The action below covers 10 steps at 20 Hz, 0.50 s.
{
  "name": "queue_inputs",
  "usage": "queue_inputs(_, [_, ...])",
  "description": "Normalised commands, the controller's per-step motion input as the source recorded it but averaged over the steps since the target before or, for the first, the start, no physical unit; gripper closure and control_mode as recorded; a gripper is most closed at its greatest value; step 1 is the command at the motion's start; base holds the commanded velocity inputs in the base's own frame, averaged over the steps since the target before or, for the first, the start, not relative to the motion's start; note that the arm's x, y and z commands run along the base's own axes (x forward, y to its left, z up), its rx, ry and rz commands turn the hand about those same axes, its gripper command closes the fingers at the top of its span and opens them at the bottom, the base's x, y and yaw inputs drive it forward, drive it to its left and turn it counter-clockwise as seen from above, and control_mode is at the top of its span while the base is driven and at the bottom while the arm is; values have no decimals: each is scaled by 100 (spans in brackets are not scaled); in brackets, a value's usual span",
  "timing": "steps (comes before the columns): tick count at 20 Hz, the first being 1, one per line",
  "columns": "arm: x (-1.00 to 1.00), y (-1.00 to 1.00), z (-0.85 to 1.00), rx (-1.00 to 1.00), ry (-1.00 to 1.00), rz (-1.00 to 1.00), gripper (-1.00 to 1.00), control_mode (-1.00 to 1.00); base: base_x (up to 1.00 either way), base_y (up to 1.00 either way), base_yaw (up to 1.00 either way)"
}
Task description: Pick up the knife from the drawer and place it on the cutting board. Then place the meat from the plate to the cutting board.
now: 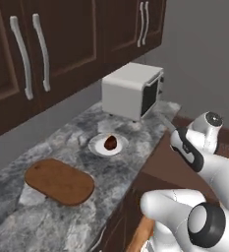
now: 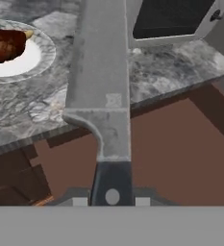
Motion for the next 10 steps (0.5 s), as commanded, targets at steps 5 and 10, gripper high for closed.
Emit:
queue_inputs(5, [0, 0, 0, 0, 0, 0, 100, 100, 0, 23, 70])
queue_inputs(10, [0, 0, 0, 0, 0, 0, 100, 100, 0, 49, 64])
